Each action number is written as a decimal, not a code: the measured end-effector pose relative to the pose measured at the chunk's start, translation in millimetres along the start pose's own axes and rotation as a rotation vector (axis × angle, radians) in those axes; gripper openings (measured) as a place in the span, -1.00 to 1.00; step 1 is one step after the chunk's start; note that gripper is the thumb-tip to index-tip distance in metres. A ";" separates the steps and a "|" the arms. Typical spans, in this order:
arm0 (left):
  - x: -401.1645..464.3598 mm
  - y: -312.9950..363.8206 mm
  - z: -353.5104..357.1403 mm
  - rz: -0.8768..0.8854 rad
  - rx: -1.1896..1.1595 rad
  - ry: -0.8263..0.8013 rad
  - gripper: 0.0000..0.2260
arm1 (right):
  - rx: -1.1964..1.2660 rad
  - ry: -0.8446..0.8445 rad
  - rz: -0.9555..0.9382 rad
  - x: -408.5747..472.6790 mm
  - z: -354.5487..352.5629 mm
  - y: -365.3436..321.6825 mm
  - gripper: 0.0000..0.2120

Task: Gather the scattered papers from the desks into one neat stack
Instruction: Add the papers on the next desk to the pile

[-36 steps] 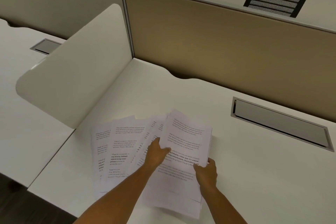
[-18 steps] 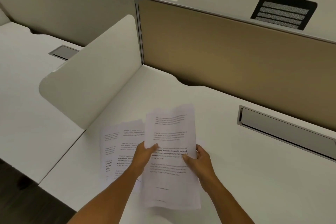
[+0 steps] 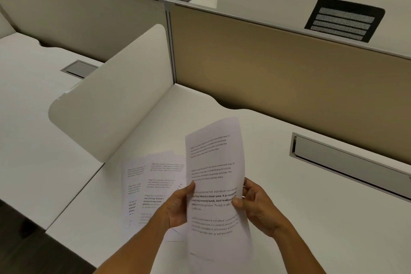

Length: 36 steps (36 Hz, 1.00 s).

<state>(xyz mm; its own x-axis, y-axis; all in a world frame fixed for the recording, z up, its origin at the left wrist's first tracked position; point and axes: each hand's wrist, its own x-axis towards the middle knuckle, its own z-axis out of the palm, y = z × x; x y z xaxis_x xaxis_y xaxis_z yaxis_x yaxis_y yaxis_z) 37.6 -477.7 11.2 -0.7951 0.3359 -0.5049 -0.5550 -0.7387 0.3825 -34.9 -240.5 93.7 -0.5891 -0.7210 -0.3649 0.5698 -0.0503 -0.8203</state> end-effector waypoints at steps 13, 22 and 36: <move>0.5 14.3 -1.4 0.195 0.254 0.316 -0.51 | 0.077 0.436 0.080 10.4 -21.5 30.5 -0.52; 15.7 41.5 1.2 0.373 0.893 0.654 -0.66 | 0.069 0.773 0.231 33.6 -1.5 83.2 -0.75; 49.2 55.7 -18.3 0.277 1.024 0.658 -0.53 | -0.002 0.950 0.302 60.7 10.7 99.6 -0.73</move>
<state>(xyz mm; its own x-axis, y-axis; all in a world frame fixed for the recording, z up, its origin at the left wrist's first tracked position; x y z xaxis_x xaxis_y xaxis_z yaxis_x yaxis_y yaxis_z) -28.0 -513.0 -6.5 -0.8062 -0.3325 -0.4894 -0.5587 0.1557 0.8147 -7.8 -296.7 -5.4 -0.6339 0.1495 -0.7588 0.7710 0.0455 -0.6352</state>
